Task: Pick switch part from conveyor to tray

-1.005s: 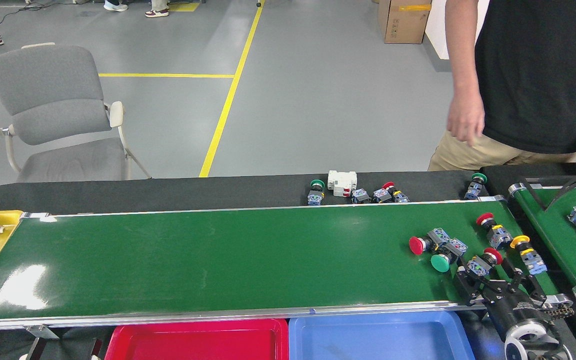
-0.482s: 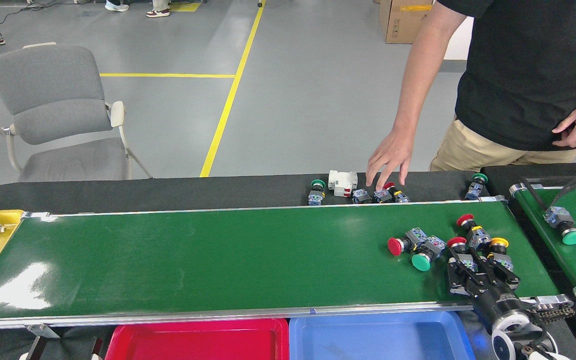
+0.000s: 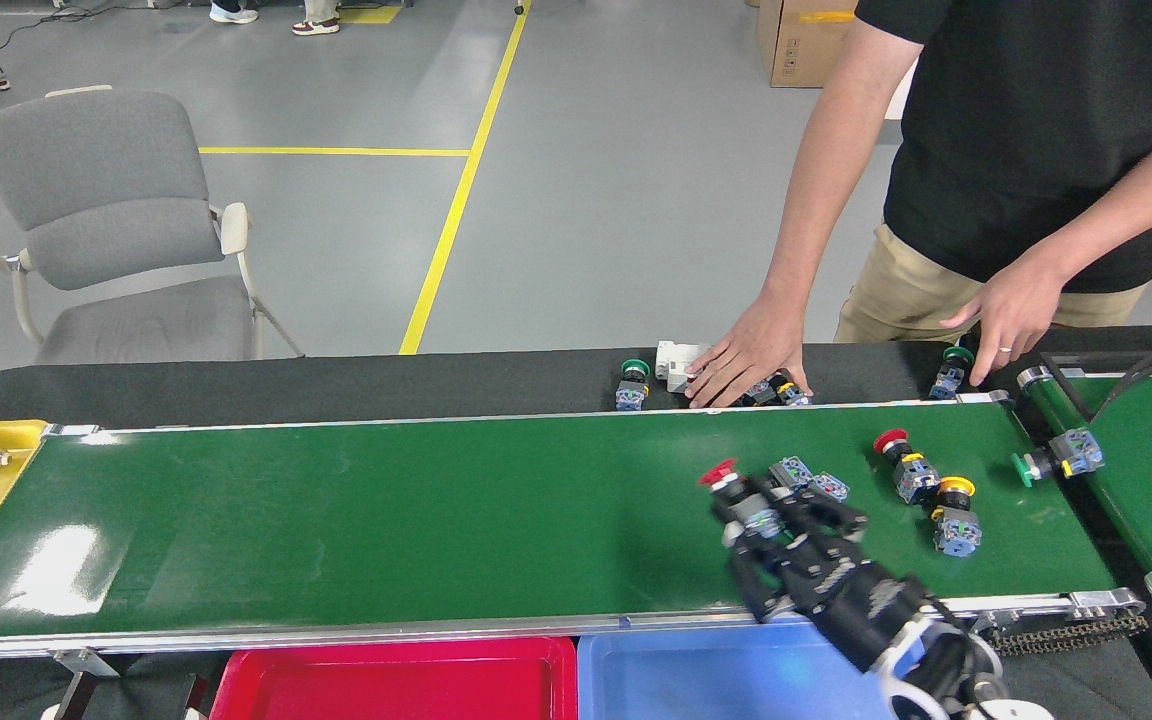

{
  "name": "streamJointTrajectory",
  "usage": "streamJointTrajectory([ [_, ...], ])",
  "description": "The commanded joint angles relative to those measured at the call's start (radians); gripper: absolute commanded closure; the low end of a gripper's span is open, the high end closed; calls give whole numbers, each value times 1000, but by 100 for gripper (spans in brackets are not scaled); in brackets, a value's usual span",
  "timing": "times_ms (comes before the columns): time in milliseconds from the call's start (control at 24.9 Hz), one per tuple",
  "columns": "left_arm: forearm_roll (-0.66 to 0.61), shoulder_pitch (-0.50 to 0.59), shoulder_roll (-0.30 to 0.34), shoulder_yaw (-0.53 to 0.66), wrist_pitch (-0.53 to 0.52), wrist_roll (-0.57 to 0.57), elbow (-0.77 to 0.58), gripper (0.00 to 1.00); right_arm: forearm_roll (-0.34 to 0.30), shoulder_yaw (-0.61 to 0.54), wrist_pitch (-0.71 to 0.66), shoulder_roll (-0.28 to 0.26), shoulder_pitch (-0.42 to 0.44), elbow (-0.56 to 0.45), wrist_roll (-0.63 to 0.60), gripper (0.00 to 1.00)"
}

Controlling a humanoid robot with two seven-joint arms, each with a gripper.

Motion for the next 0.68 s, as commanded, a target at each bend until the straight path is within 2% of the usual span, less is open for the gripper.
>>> streamJointTrajectory([
  [0, -1, -9, 10, -2, -3, 4, -9, 0, 12, 85, -17, 24, -20, 13, -8, 49],
  [40, -1, -15, 10, -5, -3, 3, -7, 0, 39, 133, -17, 53, -25, 38, -5, 0],
  [121, -3, -30, 11, -31, -3, 1, 5, 0, 104, 185, -17, 102, -28, 125, -6, 0],
  [201, -9, -33, 11, -43, -3, -3, 13, 0, 115, 186, -17, 125, -28, 147, -6, 0],
  [321, -30, -32, 11, -43, -3, -37, 10, 0, 109, 177, -17, 135, -28, 125, -9, 0],
  [442, -26, -26, 11, -40, -3, -45, 5, 0, 81, 98, -17, 133, 18, 30, -9, 0],
  [482, -26, -24, 13, -38, -3, -48, 5, 0, 80, 65, 35, 133, 54, -4, -9, 0],
  [643, -23, -23, 14, -43, -5, -65, -1, 0, 80, -148, 438, 101, 218, -178, -45, 1],
])
